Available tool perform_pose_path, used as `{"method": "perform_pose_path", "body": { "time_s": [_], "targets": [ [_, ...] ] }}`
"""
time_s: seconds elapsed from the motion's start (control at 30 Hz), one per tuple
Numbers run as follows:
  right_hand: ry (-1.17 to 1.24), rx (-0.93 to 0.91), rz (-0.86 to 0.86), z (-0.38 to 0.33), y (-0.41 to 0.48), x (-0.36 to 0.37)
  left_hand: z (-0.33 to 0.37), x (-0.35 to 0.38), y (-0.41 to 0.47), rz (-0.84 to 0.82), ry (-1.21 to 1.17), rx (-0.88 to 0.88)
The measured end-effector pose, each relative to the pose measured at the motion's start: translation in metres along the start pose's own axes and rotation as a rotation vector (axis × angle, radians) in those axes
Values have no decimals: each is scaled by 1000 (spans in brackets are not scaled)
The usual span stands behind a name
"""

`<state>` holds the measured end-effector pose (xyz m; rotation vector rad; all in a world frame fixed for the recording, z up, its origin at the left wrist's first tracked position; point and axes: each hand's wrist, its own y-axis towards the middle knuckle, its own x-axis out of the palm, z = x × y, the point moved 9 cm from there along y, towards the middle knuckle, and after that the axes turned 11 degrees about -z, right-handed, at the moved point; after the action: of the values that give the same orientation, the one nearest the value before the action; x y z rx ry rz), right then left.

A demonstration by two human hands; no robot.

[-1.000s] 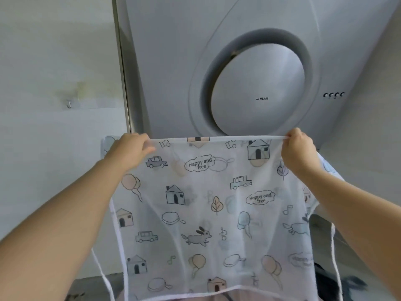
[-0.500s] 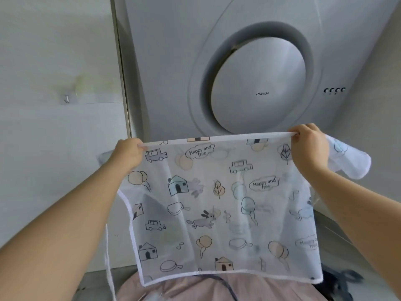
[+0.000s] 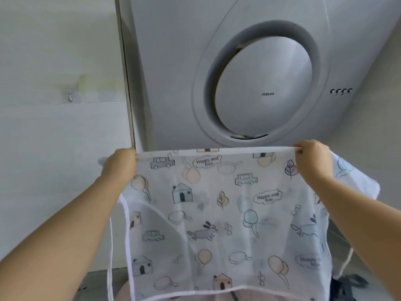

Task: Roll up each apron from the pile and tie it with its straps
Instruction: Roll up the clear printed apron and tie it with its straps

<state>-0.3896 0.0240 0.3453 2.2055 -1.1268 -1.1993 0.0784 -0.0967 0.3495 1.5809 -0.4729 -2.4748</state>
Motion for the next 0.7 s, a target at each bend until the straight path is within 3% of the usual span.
{"method": "perform_pose_path", "body": {
  "time_s": [0.07,0.17,0.27,0.4,0.47,0.57,0.7],
  "targets": [
    [8,-53,15,-15,2,3,10,-10,0,113,91,37],
    [-8,-75,-12,-27,3,9,24,2,-6,95,6,164],
    [-8,-33,-55,-19,2,15,19,12,-3,46,-104,156],
    [84,52,-170,-5,0,36,28,-5,-7,185,-209,193],
    [70,27,-203,-3,-5,42,30,-15,-12,257,-163,210],
    [36,-14,-194,0,-13,38,28,-13,-13,217,4,254],
    [15,35,-195,16,-18,26,4,-9,-24,217,44,158]
  ]
}}
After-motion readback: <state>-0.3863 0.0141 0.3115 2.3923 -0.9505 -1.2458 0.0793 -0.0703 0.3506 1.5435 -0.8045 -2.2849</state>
